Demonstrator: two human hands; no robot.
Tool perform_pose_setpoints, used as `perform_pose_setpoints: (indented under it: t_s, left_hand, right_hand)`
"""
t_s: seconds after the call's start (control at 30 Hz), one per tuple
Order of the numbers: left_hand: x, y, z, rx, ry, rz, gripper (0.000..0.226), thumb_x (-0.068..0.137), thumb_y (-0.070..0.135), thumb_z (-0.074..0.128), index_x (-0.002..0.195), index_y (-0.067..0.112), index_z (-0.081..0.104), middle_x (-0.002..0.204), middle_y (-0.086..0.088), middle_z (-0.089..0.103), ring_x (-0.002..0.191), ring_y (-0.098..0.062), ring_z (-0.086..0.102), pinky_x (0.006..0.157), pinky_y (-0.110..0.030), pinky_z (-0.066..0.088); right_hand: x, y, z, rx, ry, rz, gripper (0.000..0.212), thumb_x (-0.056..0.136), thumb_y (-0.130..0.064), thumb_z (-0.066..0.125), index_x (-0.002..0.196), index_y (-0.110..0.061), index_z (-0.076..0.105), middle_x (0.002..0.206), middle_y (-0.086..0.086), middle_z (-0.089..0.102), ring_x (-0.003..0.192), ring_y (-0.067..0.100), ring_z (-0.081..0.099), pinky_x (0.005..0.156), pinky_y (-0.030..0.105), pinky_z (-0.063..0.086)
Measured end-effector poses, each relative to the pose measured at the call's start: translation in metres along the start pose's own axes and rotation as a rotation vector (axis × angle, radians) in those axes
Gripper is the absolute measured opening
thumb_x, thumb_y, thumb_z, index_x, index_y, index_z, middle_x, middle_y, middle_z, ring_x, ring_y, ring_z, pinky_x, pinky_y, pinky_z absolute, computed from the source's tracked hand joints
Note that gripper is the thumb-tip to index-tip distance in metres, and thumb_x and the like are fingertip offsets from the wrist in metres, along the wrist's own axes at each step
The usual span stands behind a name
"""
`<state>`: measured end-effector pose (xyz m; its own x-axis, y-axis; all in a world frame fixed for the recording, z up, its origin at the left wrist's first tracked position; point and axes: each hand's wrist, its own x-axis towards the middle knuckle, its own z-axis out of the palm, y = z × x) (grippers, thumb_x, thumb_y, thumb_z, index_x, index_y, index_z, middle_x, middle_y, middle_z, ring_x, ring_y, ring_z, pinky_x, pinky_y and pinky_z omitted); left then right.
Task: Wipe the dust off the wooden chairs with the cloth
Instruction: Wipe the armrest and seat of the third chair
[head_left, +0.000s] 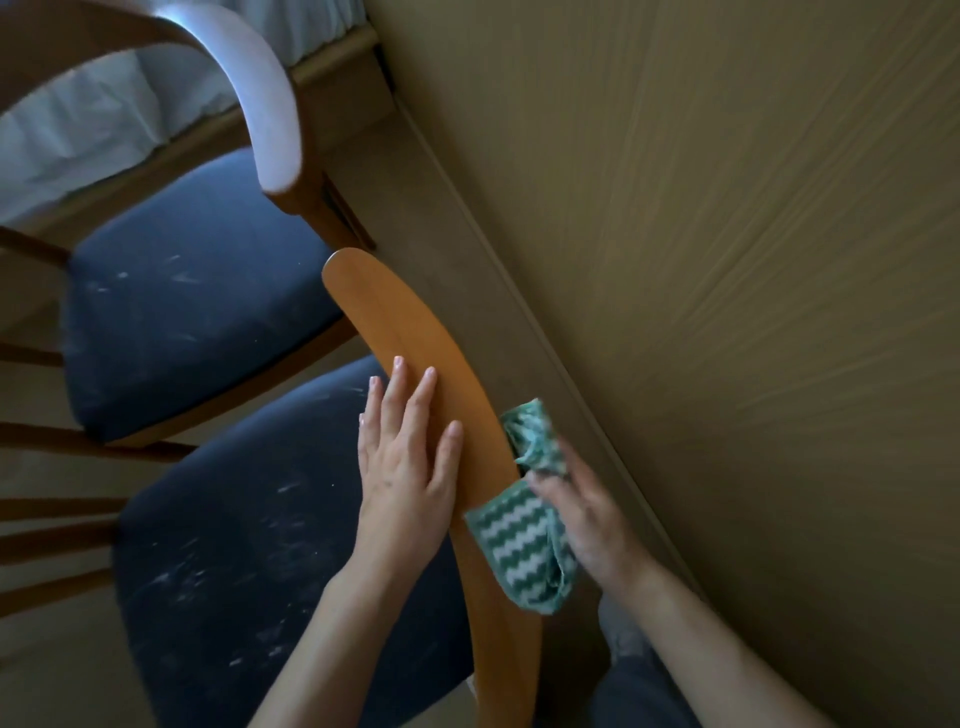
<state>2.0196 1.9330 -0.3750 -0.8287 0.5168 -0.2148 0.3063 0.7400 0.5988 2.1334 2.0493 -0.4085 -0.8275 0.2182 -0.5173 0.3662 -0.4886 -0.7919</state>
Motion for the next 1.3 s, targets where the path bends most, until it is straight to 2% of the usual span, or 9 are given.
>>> perform_pose_setpoints:
  t_s: [0.03,0.13,0.3,0.4,0.57,0.73,0.97,1.2,1.3]
  left_hand:
    - [-0.004,0.002,-0.002,-0.002,0.001,0.021,0.055,0.094,0.053,0.031,0.145,0.033,0.025,0.148,0.026,0.003,0.139,0.005,-0.013,0.118,-0.035,0.001]
    - [-0.013,0.009,-0.008,-0.082,-0.013,0.055,0.053,0.091,0.053,0.034,0.141,0.033,0.034,0.148,0.023,0.020,0.141,0.004,0.001,0.118,-0.037,0.011]
    - [-0.005,0.047,-0.019,-0.504,-0.215,-0.030,0.061,0.082,0.051,0.050,0.139,0.030,0.040,0.135,0.012,0.051,0.123,0.000,0.047,0.103,-0.033,0.044]
    - [0.006,0.070,-0.024,-0.754,-0.365,-0.113,0.037,0.090,0.027,0.055,0.126,0.018,0.053,0.117,0.001,0.065,0.103,-0.008,0.063,0.085,-0.021,0.052]
    - [0.015,0.086,-0.037,-0.937,-0.183,0.005,0.025,0.087,0.011,0.058,0.112,0.005,0.061,0.106,-0.005,0.070,0.095,-0.013,0.067,0.075,-0.018,0.051]
    - [0.014,0.080,-0.038,-0.920,-0.117,0.046,0.022,0.087,0.007,0.058,0.109,0.009,0.061,0.107,-0.007,0.068,0.100,-0.015,0.064,0.080,-0.021,0.052]
    - [0.010,0.067,-0.038,-0.930,-0.264,0.017,0.043,0.089,0.041,0.037,0.114,0.016,0.061,0.112,0.001,0.068,0.103,-0.011,0.063,0.085,-0.021,0.050]
    - [0.022,0.059,-0.048,-0.860,-0.415,0.096,0.034,0.092,0.024,0.043,0.121,0.014,0.058,0.116,-0.002,0.067,0.109,-0.016,0.061,0.094,-0.027,0.048]
    - [0.026,0.061,-0.049,-0.795,-0.362,0.116,0.033,0.084,0.020,0.055,0.113,0.007,0.061,0.110,-0.008,0.068,0.102,-0.017,0.065,0.089,-0.026,0.051]
  right_hand:
    - [-0.002,-0.002,-0.002,0.084,0.079,0.011,0.030,0.089,-0.029,0.057,0.118,-0.026,0.052,0.094,0.001,0.065,0.079,0.008,0.068,0.063,0.020,0.052]
    - [-0.006,-0.014,-0.012,0.355,0.176,-0.023,0.038,0.079,-0.030,0.059,0.113,-0.014,0.058,0.096,0.008,0.072,0.089,0.021,0.070,0.069,0.031,0.057]
    - [-0.008,-0.062,-0.014,0.387,0.003,-0.121,0.066,0.060,-0.053,0.078,0.113,-0.017,0.062,0.112,0.009,0.069,0.105,0.024,0.065,0.078,0.029,0.055]
    - [-0.008,-0.084,-0.008,0.328,-0.051,-0.184,0.043,0.069,-0.048,0.072,0.103,-0.021,0.069,0.106,0.008,0.071,0.101,0.022,0.067,0.078,0.030,0.055]
    - [-0.011,-0.107,-0.003,0.025,0.139,-0.423,0.026,0.092,-0.030,0.051,0.109,-0.012,0.059,0.092,-0.005,0.071,0.089,0.009,0.067,0.070,0.019,0.052]
    - [-0.014,-0.105,-0.009,-0.145,0.163,-0.460,0.017,0.090,-0.025,0.052,0.100,-0.016,0.063,0.090,-0.009,0.073,0.086,0.007,0.068,0.068,0.018,0.052]
    - [-0.017,-0.116,-0.019,-0.116,0.119,-0.445,0.027,0.094,-0.022,0.039,0.097,-0.011,0.063,0.084,-0.010,0.073,0.082,0.005,0.069,0.066,0.015,0.051]
    - [-0.016,-0.119,-0.033,-0.031,0.050,-0.377,0.032,0.089,-0.032,0.041,0.098,-0.020,0.070,0.101,0.002,0.072,0.097,0.017,0.068,0.078,0.025,0.054]
    - [-0.017,-0.118,-0.036,-0.045,0.005,-0.353,0.030,0.091,-0.028,0.043,0.096,-0.021,0.071,0.100,0.002,0.072,0.095,0.017,0.068,0.075,0.024,0.054]
